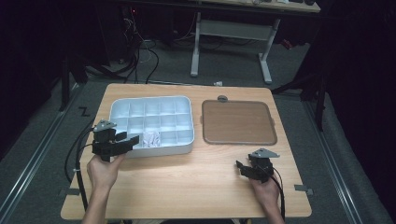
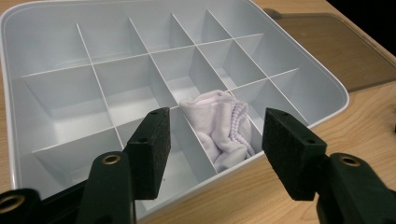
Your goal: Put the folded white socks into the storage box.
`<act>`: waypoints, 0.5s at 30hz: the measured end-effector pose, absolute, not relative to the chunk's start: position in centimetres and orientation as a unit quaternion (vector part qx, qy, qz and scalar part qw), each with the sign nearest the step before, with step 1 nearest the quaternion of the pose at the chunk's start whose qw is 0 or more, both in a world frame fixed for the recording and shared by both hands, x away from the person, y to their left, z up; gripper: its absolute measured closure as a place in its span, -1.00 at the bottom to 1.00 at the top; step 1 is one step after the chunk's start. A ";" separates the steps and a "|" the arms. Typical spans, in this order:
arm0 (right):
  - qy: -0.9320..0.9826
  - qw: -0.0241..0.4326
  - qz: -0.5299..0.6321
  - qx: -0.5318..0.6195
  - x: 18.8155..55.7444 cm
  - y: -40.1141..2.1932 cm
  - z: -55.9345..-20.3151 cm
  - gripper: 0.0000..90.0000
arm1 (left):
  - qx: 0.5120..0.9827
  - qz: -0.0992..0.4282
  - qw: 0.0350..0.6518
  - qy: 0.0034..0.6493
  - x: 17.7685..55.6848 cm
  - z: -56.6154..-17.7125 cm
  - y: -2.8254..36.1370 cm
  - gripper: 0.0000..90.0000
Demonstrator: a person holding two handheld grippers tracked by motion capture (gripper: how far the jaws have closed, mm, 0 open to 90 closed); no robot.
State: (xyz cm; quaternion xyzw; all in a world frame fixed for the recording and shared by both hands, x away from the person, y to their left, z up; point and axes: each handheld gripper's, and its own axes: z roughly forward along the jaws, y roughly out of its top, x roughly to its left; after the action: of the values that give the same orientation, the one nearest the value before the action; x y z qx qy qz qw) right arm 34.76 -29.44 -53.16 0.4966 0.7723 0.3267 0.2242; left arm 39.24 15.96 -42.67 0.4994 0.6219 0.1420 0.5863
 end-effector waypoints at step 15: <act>0.771 0.224 0.327 0.498 34.7 -29.4 -53.2 -0.16 | 0.482 0.137 0.597 0.627 37.8 -43.0 17.2 -0.06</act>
State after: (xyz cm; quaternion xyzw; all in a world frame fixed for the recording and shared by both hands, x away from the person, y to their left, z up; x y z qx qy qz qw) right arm 34.74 -29.42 -53.15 0.4981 0.7715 0.3265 0.2237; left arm 37.75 17.20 -42.99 0.4820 0.6266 0.1371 0.5969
